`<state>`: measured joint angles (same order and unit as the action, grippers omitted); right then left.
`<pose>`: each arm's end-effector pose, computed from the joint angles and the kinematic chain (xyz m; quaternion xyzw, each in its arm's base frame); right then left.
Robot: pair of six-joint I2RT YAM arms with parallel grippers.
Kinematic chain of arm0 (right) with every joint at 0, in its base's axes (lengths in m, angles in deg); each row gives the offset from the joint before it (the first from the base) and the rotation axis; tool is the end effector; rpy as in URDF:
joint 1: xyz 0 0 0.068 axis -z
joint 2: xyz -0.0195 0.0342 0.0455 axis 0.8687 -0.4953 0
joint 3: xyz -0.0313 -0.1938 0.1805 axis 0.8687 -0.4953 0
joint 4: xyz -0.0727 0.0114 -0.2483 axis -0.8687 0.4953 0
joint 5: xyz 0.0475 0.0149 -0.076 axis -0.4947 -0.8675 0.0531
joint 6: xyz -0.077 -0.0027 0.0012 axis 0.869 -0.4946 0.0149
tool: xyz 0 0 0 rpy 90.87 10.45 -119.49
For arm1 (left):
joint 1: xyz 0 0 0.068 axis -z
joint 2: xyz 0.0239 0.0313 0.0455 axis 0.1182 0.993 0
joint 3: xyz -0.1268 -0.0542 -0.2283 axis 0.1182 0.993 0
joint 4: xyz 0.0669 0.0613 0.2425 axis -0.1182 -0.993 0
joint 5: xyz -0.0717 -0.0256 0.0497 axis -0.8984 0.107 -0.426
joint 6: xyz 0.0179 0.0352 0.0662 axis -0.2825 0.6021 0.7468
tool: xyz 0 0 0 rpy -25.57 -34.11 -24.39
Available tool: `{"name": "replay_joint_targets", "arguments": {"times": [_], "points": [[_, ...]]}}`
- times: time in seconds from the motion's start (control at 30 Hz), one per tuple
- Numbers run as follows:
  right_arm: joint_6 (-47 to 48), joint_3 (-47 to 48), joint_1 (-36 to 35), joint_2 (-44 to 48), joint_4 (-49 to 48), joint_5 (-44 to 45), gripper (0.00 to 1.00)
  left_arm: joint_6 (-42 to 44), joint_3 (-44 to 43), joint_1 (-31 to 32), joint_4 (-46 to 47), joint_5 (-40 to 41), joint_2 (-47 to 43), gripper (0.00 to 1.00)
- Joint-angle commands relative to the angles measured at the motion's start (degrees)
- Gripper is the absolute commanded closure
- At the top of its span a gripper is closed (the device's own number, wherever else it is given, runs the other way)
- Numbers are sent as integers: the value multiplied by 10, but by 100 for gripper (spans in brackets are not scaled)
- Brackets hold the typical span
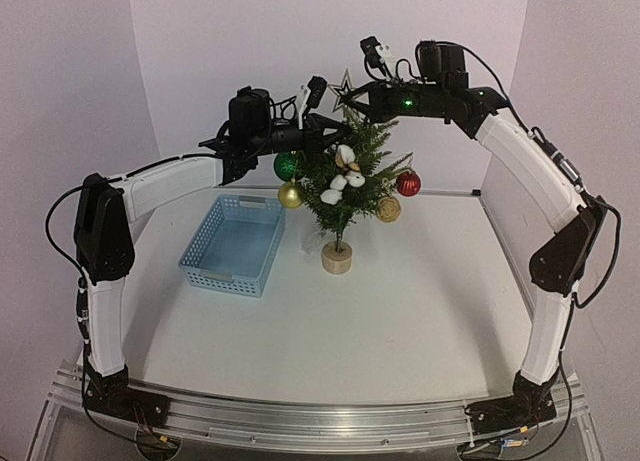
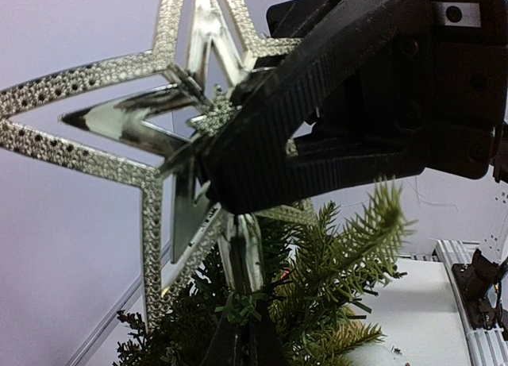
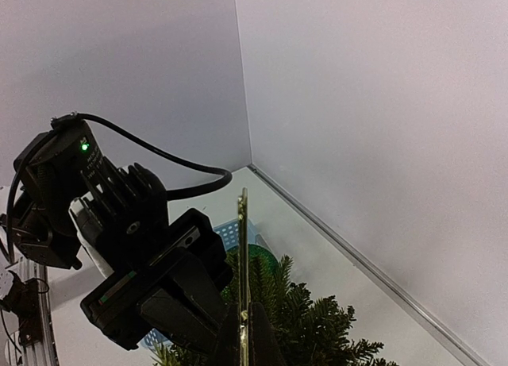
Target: Decorate the small christmas tree
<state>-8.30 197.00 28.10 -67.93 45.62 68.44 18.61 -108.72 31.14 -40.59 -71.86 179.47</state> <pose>0.3776 0.2653 0.4654 -0.3508 0.6745 0.2818 0.5854 0.3791 -0.3460 0.3755 0.4367 0.5315 -0.4275 0.5865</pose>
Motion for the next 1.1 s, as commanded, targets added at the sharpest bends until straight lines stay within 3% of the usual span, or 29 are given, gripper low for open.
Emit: {"name": "replay_joint_targets", "arguments": {"times": [0.0,1.07], "points": [[7,22,-4,11,-9,5,100,-5,-28,-1,8,-3,2,100],[30,-47,-9,44,19,41,100,-2,-30,-1,7,-4,4,100]]}}
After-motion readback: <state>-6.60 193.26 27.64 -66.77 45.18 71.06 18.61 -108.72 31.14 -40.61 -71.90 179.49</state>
